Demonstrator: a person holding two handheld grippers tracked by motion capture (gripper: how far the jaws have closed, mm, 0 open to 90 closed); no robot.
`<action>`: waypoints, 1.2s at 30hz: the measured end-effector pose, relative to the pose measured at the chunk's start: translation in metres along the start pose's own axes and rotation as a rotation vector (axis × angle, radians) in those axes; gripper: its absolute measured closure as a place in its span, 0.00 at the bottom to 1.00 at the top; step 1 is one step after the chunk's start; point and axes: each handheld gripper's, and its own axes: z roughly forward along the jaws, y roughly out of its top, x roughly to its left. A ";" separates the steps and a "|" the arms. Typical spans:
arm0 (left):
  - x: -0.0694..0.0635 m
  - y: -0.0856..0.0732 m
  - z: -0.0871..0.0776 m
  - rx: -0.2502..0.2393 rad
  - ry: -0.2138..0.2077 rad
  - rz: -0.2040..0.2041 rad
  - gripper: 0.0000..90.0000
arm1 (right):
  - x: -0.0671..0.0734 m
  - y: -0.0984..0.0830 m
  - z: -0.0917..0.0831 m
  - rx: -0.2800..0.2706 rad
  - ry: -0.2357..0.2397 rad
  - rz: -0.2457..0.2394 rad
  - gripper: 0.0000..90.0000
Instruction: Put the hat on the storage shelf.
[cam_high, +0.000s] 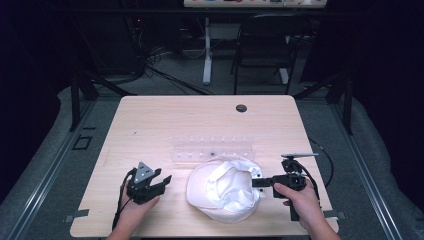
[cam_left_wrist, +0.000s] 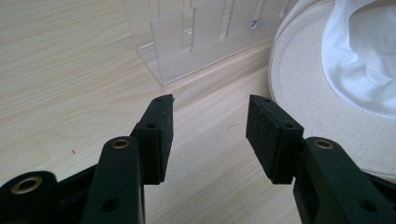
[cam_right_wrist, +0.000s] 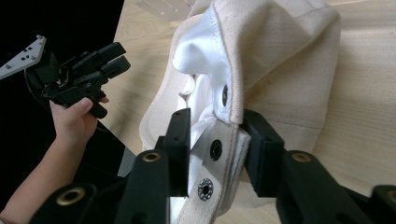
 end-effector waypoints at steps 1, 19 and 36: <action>0.000 0.000 0.000 0.000 0.000 -0.001 0.57 | 0.000 0.000 0.000 0.005 -0.010 -0.001 0.78; 0.000 0.000 0.001 0.000 0.000 0.002 0.57 | 0.007 0.011 0.001 0.025 -0.112 -0.030 0.90; -0.002 0.000 0.001 0.002 -0.003 0.015 0.57 | 0.031 0.027 -0.006 0.014 -0.163 -0.125 0.90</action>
